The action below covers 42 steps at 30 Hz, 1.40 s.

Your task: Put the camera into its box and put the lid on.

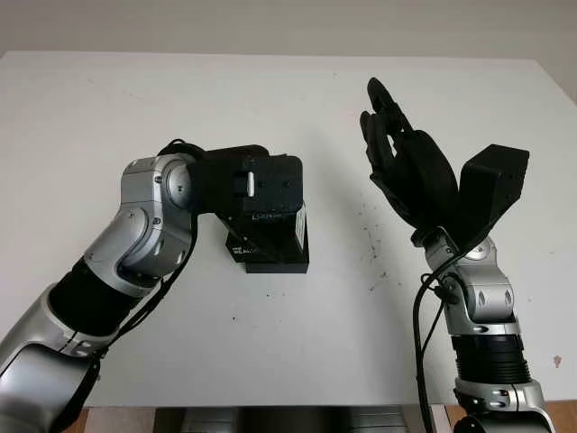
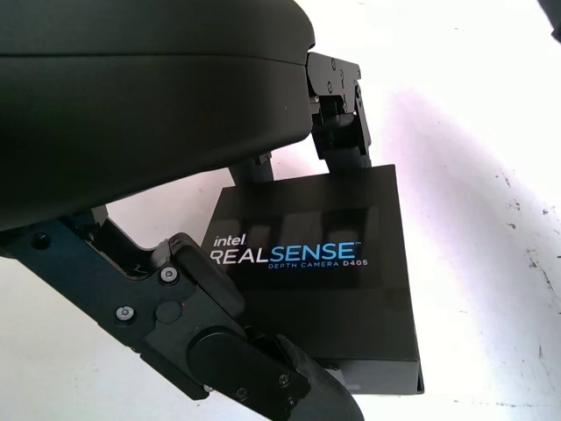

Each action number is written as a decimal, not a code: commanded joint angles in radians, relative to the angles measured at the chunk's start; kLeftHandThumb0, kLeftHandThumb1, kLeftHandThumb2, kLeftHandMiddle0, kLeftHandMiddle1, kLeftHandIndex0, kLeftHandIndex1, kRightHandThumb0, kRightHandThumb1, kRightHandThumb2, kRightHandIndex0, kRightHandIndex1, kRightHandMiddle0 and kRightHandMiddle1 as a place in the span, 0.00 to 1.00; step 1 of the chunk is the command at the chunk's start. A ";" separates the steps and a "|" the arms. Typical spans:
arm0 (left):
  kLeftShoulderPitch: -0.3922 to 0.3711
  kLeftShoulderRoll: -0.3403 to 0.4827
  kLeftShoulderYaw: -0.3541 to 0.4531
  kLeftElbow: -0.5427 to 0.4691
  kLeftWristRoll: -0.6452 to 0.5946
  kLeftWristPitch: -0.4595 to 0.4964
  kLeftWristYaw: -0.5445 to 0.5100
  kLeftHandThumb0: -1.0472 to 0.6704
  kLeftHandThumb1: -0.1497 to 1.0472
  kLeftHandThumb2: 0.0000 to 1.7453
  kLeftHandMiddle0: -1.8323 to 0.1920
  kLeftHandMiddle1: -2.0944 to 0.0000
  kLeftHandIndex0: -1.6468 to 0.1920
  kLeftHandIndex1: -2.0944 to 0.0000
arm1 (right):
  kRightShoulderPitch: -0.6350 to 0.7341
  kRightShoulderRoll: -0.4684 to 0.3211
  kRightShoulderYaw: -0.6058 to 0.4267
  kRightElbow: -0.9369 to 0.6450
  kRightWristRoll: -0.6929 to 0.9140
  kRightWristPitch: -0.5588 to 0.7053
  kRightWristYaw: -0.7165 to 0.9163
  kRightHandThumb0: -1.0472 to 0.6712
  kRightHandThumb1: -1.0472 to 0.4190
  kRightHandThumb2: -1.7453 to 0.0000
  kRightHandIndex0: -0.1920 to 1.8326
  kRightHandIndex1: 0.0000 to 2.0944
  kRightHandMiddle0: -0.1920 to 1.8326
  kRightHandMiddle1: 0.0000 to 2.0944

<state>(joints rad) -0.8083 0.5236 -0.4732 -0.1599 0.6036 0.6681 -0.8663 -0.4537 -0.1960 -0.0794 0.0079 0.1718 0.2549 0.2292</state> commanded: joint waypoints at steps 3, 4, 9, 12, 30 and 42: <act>0.032 -0.034 -0.025 0.002 -0.007 0.005 0.000 0.47 1.00 0.20 0.63 0.00 0.78 0.01 | 0.009 0.003 0.000 -0.017 0.004 -0.006 0.002 0.18 0.00 0.64 0.02 0.02 0.02 0.03; 0.029 -0.035 -0.032 -0.001 -0.003 0.006 -0.006 0.47 1.00 0.20 0.58 0.00 0.76 0.01 | 0.009 0.004 0.001 -0.016 0.002 -0.009 0.001 0.18 0.00 0.64 0.02 0.02 0.02 0.03; 0.007 -0.054 -0.064 -0.015 0.030 0.056 -0.032 0.45 1.00 0.18 0.67 0.00 0.73 0.00 | 0.011 0.007 0.001 -0.019 0.004 -0.008 -0.001 0.18 0.00 0.64 0.02 0.02 0.02 0.03; -0.003 -0.061 -0.070 -0.021 0.032 0.071 -0.049 0.45 1.00 0.17 0.80 0.02 0.86 0.00 | 0.011 0.008 0.000 -0.017 0.003 -0.010 -0.002 0.18 0.00 0.64 0.02 0.02 0.02 0.02; -0.029 -0.094 -0.087 -0.062 0.006 0.221 -0.071 0.40 1.00 0.22 0.79 0.27 0.76 0.19 | -0.001 0.014 0.000 -0.005 0.009 -0.012 -0.005 0.18 0.00 0.64 0.02 0.03 0.02 0.03; -0.145 -0.004 -0.258 -0.116 0.016 0.324 -0.276 0.31 1.00 0.25 0.97 0.85 1.00 0.89 | 0.001 0.015 0.003 -0.007 0.004 -0.012 -0.010 0.17 0.00 0.65 0.02 0.03 0.02 0.02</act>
<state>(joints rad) -0.9505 0.5272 -0.6968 -0.2466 0.6311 0.9908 -1.1018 -0.4470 -0.1853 -0.0785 0.0088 0.1762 0.2509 0.2183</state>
